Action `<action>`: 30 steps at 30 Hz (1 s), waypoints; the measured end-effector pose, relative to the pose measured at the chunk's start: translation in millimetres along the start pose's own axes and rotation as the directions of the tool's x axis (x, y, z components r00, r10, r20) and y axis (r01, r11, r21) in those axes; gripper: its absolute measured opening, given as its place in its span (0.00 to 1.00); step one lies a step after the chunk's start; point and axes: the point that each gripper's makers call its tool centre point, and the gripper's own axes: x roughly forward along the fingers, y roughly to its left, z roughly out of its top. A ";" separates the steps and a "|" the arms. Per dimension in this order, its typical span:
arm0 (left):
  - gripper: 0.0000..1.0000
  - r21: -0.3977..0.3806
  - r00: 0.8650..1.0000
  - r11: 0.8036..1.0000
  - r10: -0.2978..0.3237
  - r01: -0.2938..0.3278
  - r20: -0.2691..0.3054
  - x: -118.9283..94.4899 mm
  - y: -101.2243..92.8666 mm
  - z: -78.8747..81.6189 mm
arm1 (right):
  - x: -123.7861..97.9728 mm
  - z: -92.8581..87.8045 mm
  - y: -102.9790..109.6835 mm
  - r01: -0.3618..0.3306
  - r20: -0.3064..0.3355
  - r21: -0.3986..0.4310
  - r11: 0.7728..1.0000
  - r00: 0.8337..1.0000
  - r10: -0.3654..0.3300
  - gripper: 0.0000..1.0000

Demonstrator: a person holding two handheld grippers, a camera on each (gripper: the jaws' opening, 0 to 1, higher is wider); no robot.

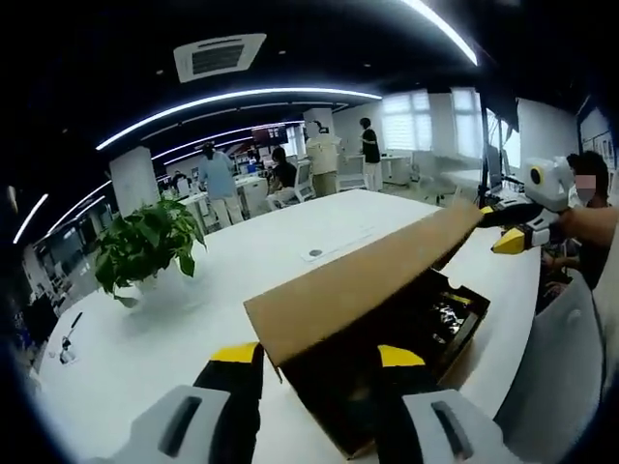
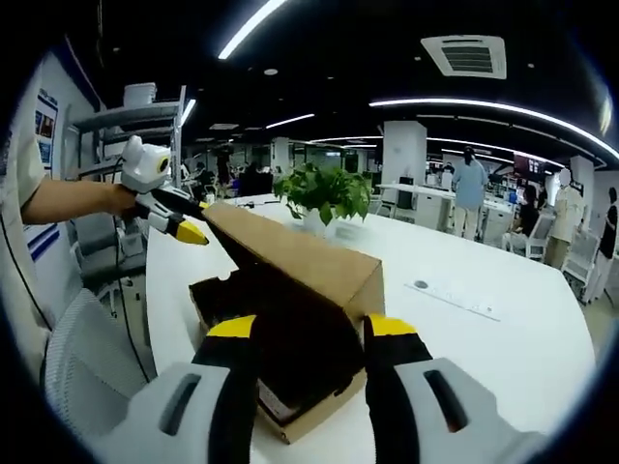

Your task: Operate the shoe box by opening the lid, removing the specified soft item, and placing it in the target area until the item is outside and the box remains undamaged.

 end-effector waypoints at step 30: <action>0.05 -0.030 0.978 0.978 0.206 -0.205 0.023 33.9 56.9 24.8 | 28.3 18.1 -45.3 0.087 0.026 -0.045 0.995 0.996 -0.086 0.29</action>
